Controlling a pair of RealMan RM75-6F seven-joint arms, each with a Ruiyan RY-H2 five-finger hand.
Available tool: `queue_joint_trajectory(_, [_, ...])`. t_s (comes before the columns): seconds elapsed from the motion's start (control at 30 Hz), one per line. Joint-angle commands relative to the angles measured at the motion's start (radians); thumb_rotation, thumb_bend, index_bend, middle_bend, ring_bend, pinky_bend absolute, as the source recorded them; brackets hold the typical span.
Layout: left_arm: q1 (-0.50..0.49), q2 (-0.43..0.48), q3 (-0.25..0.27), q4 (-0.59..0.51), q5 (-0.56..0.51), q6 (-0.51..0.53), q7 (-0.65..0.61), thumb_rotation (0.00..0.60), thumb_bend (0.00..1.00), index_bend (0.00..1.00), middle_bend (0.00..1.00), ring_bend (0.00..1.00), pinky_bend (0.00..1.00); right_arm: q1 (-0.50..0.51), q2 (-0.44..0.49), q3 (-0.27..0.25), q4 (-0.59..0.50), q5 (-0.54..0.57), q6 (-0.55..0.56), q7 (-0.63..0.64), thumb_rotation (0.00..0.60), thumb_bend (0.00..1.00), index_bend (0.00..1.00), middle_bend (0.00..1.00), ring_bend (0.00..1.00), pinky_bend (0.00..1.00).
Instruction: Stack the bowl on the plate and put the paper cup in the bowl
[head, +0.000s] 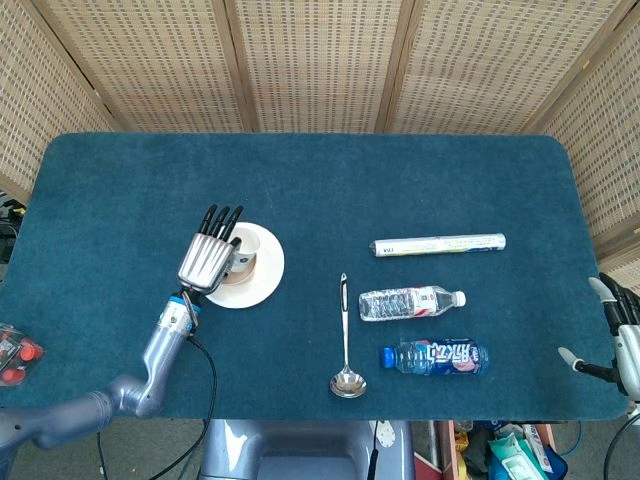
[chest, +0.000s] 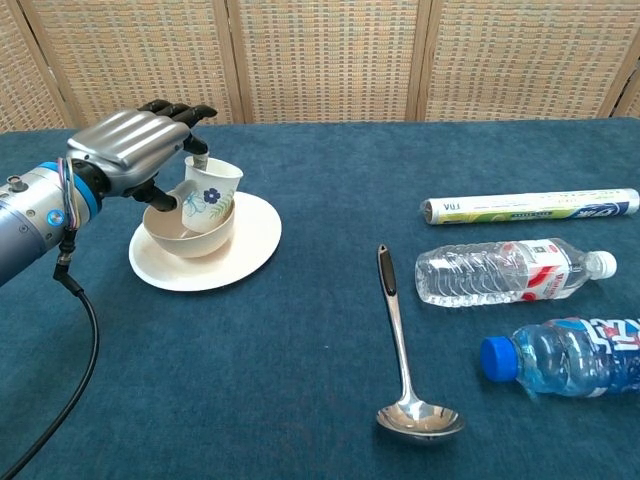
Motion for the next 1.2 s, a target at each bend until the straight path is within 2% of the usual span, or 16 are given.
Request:
queue_joint_trajectory(0.03, [0.004, -0.002, 0.004, 0.003, -0.006, -0.002, -0.002, 0.6, 0.36, 0.43, 0.0, 0.0, 0.0, 0.0, 0.0, 0.0, -0.001, -0.001, 0.001, 0.0, 0.6, 0.14, 0.01, 0.0, 0.0, 0.0])
queue_joint_trajectory(0.2, [0.024, 0.012, 0.02, 0.001, -0.017, -0.006, -0.016, 0.6, 0.22, 0.4, 0.0, 0.0, 0.0, -0.002, 0.0, -0.001, -0.003, -0.005, 0.005, -0.003, 0.6, 0.14, 0.01, 0.0, 0.0, 0.0])
queue_joint_trajectory(0.33, [0.043, 0.04, 0.036, -0.015, -0.011, -0.002, -0.042, 0.6, 0.16, 0.38, 0.0, 0.0, 0.0, -0.003, 0.001, -0.002, -0.007, -0.009, 0.009, -0.007, 0.6, 0.14, 0.01, 0.0, 0.0, 0.0])
queue_joint_trajectory(0.57, [0.07, 0.085, 0.051, -0.049, 0.012, 0.025, -0.095, 0.6, 0.16, 0.35, 0.0, 0.0, 0.0, -0.004, 0.001, -0.004, -0.014, -0.014, 0.013, -0.018, 0.6, 0.14, 0.01, 0.0, 0.0, 0.0])
queue_joint_trajectory(0.87, [0.104, 0.184, 0.039, -0.167, 0.076, 0.114, -0.188, 0.6, 0.16, 0.31, 0.0, 0.0, 0.0, -0.005, 0.002, -0.004, -0.019, -0.018, 0.017, -0.027, 0.6, 0.14, 0.01, 0.0, 0.0, 0.0])
queue_joint_trajectory(1.07, [0.145, 0.283, 0.023, -0.303, 0.107, 0.186, -0.251, 0.6, 0.17, 0.25, 0.0, 0.0, 0.0, -0.006, 0.002, -0.005, -0.024, -0.022, 0.023, -0.036, 0.6, 0.14, 0.01, 0.0, 0.0, 0.0])
queue_joint_trajectory(1.2, [0.214, 0.357, 0.057, -0.401, 0.147, 0.268, -0.275, 0.6, 0.15, 0.21, 0.0, 0.0, 0.0, -0.007, 0.001, -0.004, -0.025, -0.022, 0.026, -0.041, 0.6, 0.14, 0.01, 0.0, 0.0, 0.0])
